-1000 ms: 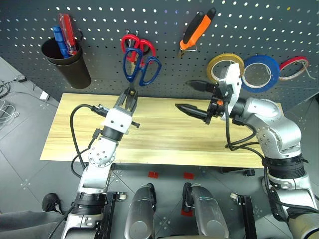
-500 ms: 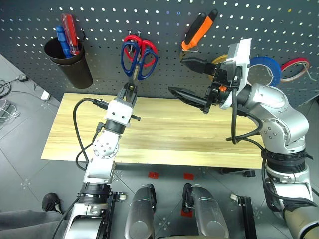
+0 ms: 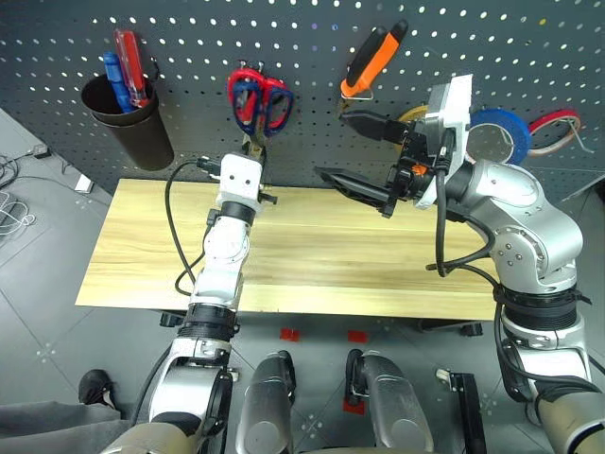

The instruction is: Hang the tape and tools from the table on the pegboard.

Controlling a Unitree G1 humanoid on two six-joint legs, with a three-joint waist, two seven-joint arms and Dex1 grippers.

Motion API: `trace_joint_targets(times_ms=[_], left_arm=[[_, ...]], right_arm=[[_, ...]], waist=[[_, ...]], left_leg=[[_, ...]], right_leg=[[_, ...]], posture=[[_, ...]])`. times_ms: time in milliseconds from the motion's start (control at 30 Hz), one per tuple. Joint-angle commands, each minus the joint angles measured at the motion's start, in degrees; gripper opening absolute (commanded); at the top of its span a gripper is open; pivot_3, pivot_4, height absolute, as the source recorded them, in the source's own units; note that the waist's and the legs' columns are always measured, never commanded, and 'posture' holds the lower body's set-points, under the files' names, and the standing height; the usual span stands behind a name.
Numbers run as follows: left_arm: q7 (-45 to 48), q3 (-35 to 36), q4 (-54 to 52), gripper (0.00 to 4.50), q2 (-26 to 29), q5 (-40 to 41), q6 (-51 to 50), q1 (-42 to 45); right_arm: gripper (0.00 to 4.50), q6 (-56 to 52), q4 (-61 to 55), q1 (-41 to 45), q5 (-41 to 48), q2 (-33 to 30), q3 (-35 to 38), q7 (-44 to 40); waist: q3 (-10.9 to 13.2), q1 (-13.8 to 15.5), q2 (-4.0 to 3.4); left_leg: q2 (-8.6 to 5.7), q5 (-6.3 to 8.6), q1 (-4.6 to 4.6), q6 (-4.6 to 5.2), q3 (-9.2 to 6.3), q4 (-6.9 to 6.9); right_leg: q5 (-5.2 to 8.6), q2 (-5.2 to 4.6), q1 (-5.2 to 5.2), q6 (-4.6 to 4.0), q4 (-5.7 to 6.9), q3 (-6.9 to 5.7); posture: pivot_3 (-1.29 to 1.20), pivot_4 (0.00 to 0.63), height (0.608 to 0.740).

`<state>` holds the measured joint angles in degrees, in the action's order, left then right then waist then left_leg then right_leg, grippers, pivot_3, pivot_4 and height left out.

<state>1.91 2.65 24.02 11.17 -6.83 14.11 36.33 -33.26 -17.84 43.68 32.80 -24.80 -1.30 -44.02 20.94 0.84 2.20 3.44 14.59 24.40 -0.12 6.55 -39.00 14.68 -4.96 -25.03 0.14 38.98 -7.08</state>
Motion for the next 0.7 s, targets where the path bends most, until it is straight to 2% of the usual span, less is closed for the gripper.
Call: trace_joint_targets(times_ms=[33,200,267,367,500,567,700], left_arm=[[0.4,0.2,0.2,2.38,-0.4,1.4,-0.7,0.7],[1.8,0.5,-0.1,3.87,0.6,2.4,-3.0,0.1],[4.8,1.5,-3.3,4.41,2.3,4.4,-12.3,-2.9],[6.5,2.5,-7.6,4.46,4.4,5.7,-22.7,-6.7],[12.3,3.4,-14.2,4.46,9.8,8.1,-42.6,-15.2],[10.0,4.4,-14.1,4.46,10.0,8.0,-49.3,-15.1],[7.1,7.3,-14.1,4.46,8.1,10.1,-56.2,-11.7]], right_arm=[[4.5,-0.1,-3.1,-0.5,0.8,-0.5,0.7,0.7],[4.5,-0.4,-3.8,-1.2,0.6,-0.5,0.6,1.4],[4.5,-0.7,-4.2,-1.7,0.5,-0.7,0.5,1.5],[4.5,-0.9,-4.6,-2.1,0.7,-0.8,0.6,1.7],[4.5,-0.7,-4.5,-3.5,0.4,-1.1,-0.7,0.8],[4.5,-0.2,-4.1,-3.8,0.0,-0.8,-1.6,0.5],[4.5,0.4,-3.2,-3.8,-0.6,-0.3,-2.6,0.2]], waist=[[0.0,-0.1,0.0],[0.0,-0.5,0.0],[0.0,-0.6,0.0],[-0.1,-1.2,-0.02],[-0.1,-1.3,-0.03],[-0.1,-0.8,-0.03],[-0.1,0.7,-0.02]], left_leg=[[0.0,0.0,0.0,0.0,-0.01,0.0],[-0.01,0.0,0.01,0.0,-0.01,0.0],[-0.01,0.0,0.01,0.0,-0.01,-0.01],[-0.01,0.0,0.0,0.0,0.01,0.01],[0.1,0.0,0.0,-0.01,0.01,0.05],[0.09,-0.02,-0.01,-0.03,0.0,0.05],[0.02,-0.08,0.0,-0.05,-0.18,-0.09]], right_leg=[[0.0,0.0,0.0,0.0,0.0,-0.01],[0.0,-0.01,0.01,0.0,0.0,0.0],[0.0,-0.01,0.01,0.0,0.0,0.0],[0.0,0.0,0.0,0.0,0.0,0.03],[0.0,0.1,-0.06,0.0,0.0,0.03],[0.0,0.1,-0.06,0.0,0.01,0.05],[0.0,0.06,0.09,-0.01,0.07,0.06]], posture=[[-0.02,0.289,0.74],[-0.02,0.294,0.74],[-0.03,0.295,0.74],[-0.03,0.297,0.74],[0.0,0.305,0.74],[0.02,0.308,0.74],[0.03,0.304,0.74]])
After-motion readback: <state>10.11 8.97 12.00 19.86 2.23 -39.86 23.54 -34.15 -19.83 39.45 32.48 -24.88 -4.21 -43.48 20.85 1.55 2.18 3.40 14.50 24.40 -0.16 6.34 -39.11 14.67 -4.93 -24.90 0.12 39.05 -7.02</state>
